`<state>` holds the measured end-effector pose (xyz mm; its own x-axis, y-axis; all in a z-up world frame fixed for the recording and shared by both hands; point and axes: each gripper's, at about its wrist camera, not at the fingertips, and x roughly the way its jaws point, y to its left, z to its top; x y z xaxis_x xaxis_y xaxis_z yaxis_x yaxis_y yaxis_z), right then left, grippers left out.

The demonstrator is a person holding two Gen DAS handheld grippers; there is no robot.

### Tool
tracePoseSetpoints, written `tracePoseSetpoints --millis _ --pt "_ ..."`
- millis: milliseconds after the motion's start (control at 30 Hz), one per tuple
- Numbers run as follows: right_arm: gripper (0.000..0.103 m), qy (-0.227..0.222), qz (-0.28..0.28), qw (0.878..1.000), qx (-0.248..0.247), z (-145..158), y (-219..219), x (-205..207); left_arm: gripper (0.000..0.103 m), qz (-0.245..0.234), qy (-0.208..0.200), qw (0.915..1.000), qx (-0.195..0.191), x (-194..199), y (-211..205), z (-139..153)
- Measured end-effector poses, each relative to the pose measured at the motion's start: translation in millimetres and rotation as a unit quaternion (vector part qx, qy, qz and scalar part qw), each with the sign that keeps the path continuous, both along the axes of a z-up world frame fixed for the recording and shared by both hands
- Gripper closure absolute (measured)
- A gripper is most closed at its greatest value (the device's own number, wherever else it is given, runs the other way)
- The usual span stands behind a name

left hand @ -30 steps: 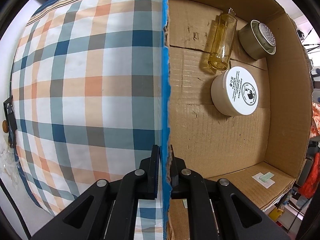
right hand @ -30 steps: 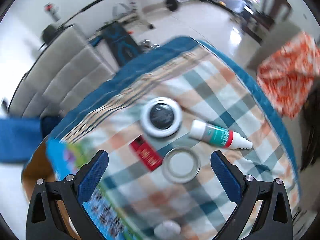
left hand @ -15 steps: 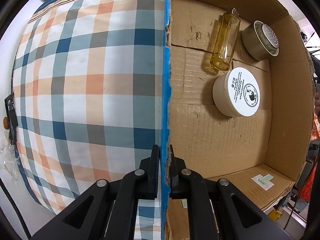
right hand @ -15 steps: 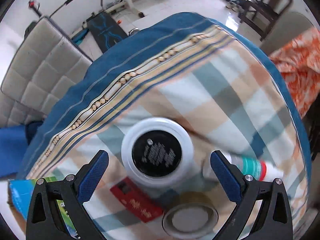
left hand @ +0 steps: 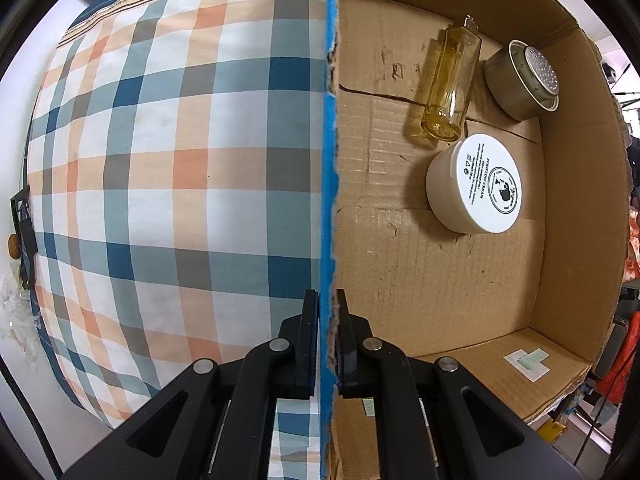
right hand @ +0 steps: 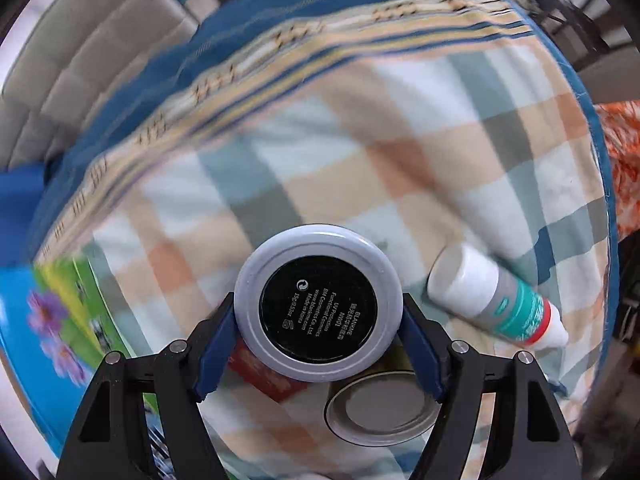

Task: Organize rigid objects
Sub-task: 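Carry the black-lidded jar into the box beside the cream jar and release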

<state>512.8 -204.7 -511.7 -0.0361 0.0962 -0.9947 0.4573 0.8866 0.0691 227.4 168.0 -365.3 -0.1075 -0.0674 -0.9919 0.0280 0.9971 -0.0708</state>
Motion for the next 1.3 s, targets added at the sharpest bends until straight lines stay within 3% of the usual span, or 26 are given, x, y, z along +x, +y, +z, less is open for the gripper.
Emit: tracePoseSetpoints --millis 133,300,567,733,900,1033,1300 --pt "0.024 0.004 -0.017 1.0 0.011 -11.5 -3.9 1.5 0.098 0.001 -0.001 1.0 0.0 -0.7 -1.4 0.3" --pt "0.025 -0.003 -0.015 1.0 0.003 -4.2 3.1 -1.9 0.098 0.007 -0.001 1.0 -0.007 -1.3 1.0 0.1" --pt "0.025 -0.076 0.013 0.996 0.04 67.4 31.8 -24.2 0.098 0.007 -0.002 0.9999 -0.012 -1.5 4.2 -0.8" --pt "0.025 -0.113 0.058 0.989 0.079 120.5 81.4 -51.2 0.098 0.009 -0.002 0.9998 -0.015 -1.2 5.9 -0.6" --pt "0.025 -0.122 0.109 0.981 0.106 149.1 123.9 -76.1 0.098 0.015 -0.003 0.9997 -0.019 -1.8 7.8 -0.2" --pt "0.025 -0.118 0.129 0.975 0.133 150.0 161.7 -94.1 0.098 0.012 -0.004 0.9998 -0.018 -2.5 8.6 0.8" --pt "0.025 -0.103 0.146 0.971 0.16 138.2 197.4 -109.3 0.098 0.01 -0.006 0.9998 -0.017 -4.5 8.9 2.9"
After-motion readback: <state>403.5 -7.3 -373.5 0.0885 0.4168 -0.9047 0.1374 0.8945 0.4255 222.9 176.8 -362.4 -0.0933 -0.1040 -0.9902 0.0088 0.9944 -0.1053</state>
